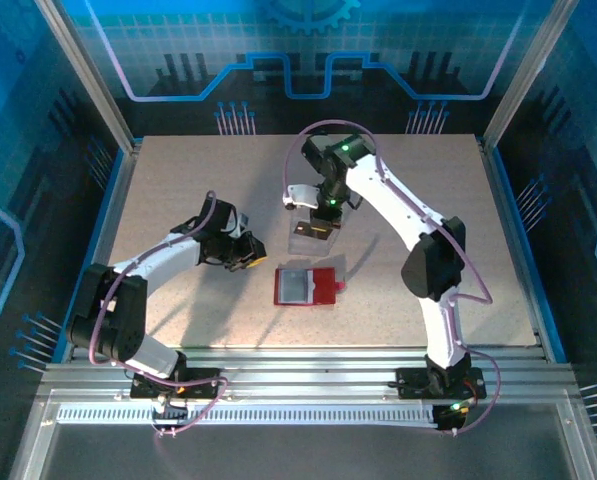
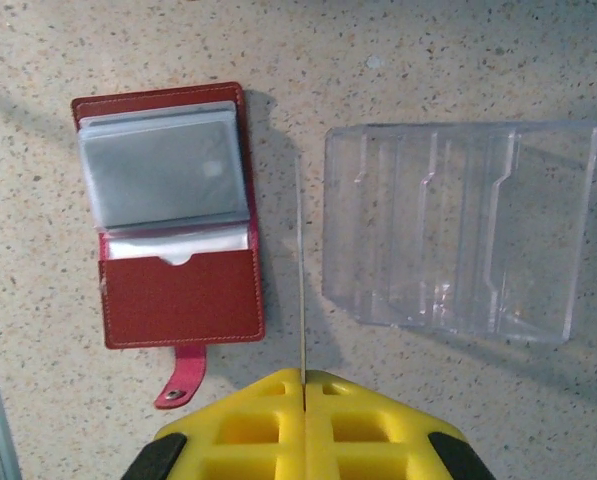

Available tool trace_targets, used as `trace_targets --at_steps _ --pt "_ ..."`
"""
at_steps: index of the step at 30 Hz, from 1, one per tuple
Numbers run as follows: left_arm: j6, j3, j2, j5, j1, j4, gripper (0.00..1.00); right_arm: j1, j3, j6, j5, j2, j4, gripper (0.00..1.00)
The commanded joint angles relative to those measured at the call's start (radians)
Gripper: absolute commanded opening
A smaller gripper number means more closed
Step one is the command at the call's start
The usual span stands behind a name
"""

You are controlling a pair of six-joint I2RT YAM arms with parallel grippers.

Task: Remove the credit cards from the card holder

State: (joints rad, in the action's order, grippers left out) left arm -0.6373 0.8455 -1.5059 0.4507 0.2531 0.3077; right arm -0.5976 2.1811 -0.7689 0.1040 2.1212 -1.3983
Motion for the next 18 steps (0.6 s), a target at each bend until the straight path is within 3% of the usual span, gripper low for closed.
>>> trace_targets --at_steps 1,10,18 --pt "0.002 -0.03 0.035 0.031 -0.012 -0.007 0.16 -0.012 0.083 -0.048 -0.01 0.068 -0.091 0.0" --pt "0.008 -0.047 0.041 0.036 -0.02 -0.005 0.15 0.004 0.233 -0.051 0.0 0.225 -0.11 0.0" --pt "0.012 -0.063 0.044 0.037 -0.026 -0.009 0.15 0.011 0.239 -0.061 -0.007 0.284 -0.082 0.0"
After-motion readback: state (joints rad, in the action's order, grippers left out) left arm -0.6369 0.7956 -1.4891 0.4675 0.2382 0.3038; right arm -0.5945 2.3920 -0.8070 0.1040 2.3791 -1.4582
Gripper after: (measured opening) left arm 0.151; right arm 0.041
